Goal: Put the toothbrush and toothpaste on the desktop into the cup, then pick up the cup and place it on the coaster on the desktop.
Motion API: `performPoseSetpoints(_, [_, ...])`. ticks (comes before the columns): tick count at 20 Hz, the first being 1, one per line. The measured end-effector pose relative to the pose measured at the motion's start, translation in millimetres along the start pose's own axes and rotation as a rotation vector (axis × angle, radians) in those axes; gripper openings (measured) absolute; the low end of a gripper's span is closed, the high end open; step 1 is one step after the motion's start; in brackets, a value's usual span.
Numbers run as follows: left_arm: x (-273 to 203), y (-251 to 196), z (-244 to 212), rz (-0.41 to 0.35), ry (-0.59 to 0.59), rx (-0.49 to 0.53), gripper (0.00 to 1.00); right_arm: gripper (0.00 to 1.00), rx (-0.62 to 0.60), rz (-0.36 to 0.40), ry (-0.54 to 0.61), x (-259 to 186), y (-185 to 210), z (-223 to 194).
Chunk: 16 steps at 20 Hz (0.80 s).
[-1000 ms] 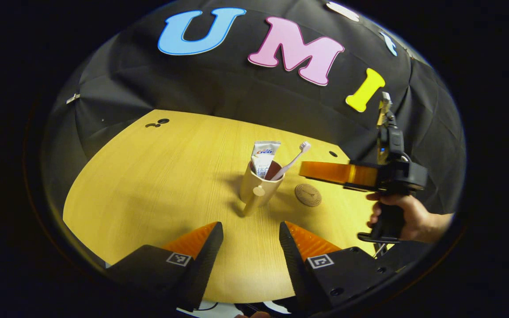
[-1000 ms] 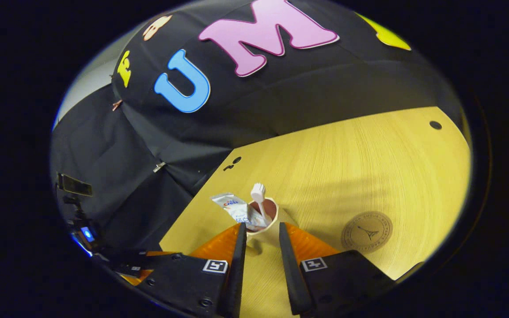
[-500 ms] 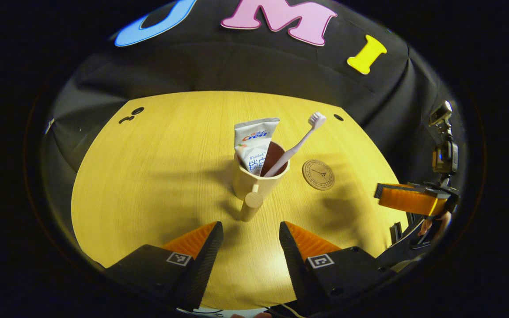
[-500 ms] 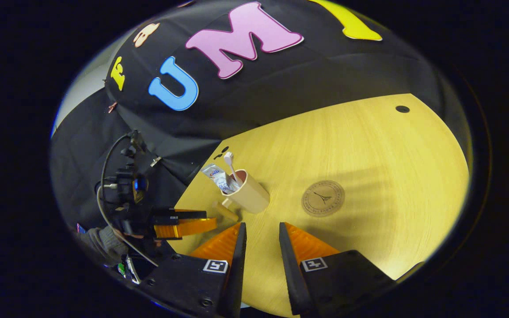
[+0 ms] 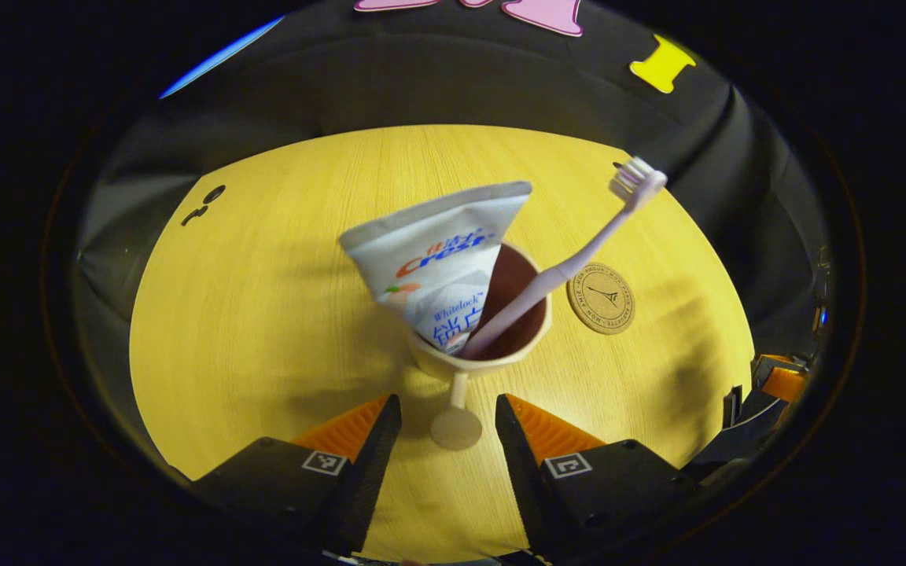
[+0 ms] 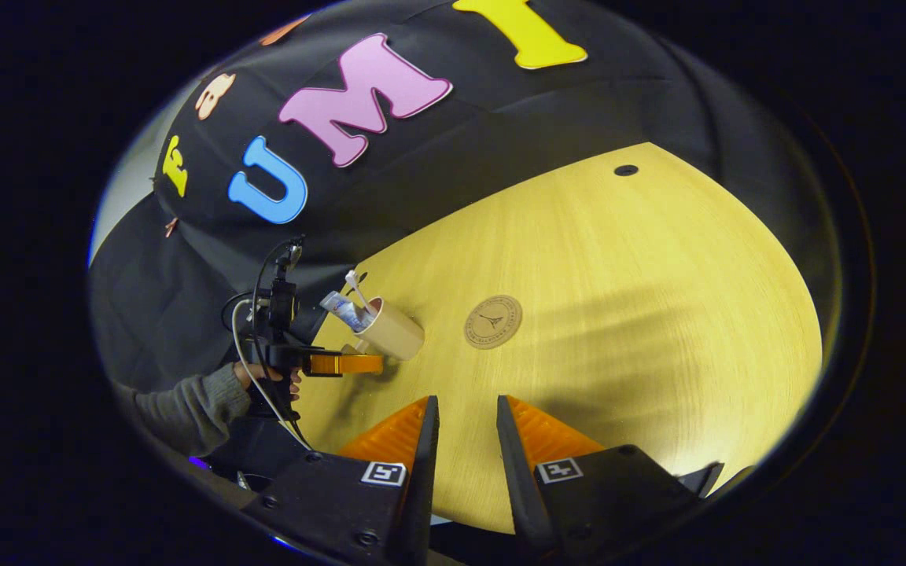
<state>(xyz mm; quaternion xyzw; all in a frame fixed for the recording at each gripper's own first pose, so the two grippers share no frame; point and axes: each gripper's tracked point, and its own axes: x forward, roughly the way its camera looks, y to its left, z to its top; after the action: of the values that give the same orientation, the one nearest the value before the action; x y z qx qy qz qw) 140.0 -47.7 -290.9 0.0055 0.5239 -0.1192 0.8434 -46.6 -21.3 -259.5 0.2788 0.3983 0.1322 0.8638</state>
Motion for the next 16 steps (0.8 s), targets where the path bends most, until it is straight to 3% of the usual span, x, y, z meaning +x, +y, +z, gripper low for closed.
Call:
performPoseSetpoints(1, [3, 0, 1, 0.003, 0.021, 0.001, 0.81, 0.46, 0.014, -0.009, -0.006, -3, -4, 0])
performPoseSetpoints(5, [14, 3, 7, 0.031, 0.074, 0.014, 0.60, 0.46, 0.062, -0.038, -0.019, -13, -23, -5])
performPoseSetpoints(6, [16, 1, 6, 0.029, 0.090, 0.018, 0.62, 0.46, 0.072, -0.040, -0.019, -15, -24, -6])
performPoseSetpoints(8, [20, 1, 3, 0.040, 0.128, 0.042, 0.44, 0.45, 0.079, -0.046, -0.024, -14, -25, -7])
performPoseSetpoints(11, [24, 2, 1, 0.058, 0.155, 0.064, 0.33, 0.45, 0.086, -0.050, -0.021, -13, -27, -11])
performPoseSetpoints(15, [19, -1, 5, 0.044, 0.122, 0.072, 0.31, 0.45, 0.087, -0.075, -0.006, -10, -31, -19])
performPoseSetpoints(16, [16, -5, 9, 0.033, 0.107, 0.086, 0.36, 0.46, 0.088, -0.078, -0.002, -11, -33, -21])
